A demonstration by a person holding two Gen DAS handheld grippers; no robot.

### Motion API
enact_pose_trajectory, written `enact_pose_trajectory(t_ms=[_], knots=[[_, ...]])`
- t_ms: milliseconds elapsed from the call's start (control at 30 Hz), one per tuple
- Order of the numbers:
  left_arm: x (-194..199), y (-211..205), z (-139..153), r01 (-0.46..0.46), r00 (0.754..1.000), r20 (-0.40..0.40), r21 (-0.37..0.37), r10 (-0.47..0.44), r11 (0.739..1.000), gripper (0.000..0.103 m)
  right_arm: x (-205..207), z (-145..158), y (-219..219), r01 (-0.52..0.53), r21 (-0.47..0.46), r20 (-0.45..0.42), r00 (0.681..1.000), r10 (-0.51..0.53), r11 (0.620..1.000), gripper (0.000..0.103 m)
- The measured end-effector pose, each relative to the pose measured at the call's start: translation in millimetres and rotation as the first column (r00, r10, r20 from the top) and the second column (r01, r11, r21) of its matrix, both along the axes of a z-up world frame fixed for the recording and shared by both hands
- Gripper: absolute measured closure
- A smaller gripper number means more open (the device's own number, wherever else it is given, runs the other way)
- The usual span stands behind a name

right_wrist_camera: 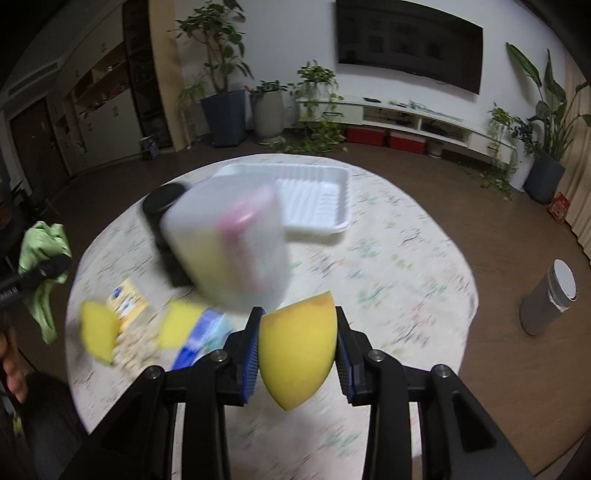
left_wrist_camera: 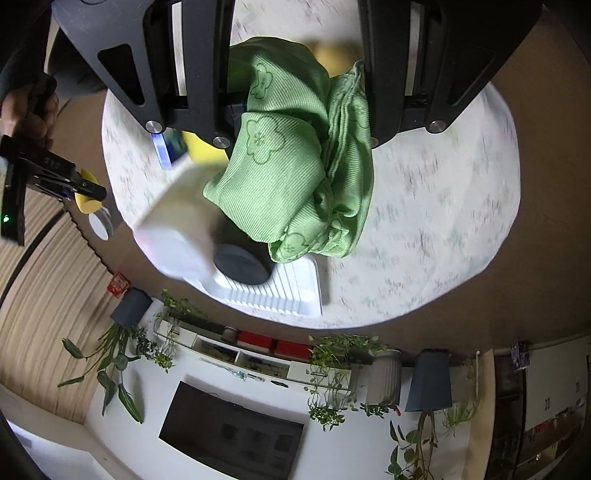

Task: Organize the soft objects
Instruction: 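Lift the green cloth with the left gripper while the right gripper grasps the yellow egg sponge, then drop the green cloth and yellow egg sponge into the white tray with both grippers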

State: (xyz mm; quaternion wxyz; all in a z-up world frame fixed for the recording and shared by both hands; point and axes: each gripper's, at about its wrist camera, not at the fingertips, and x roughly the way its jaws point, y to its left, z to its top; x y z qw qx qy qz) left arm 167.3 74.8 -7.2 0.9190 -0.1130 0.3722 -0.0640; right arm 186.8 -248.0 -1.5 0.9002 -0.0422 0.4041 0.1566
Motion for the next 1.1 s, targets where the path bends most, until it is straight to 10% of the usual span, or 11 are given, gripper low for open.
enact_pose_trajectory(t_ms=[700,1100], knots=[[245.1,-0.1,-4.9,0.242,0.968,-0.113,0.155,-0.226,0.958,0.074,248.1,-8.5,3.6,-0.052,-0.103,-0.077,0.996,0.045,0.993,0.065],[298.5,-57.7,-61.8,0.493,0.861,-0.276,0.243,-0.428,0.835,0.071,295.5,-57.4,73.2,-0.289,-0.143,-0.164,0.95,0.265,0.947,0.065]])
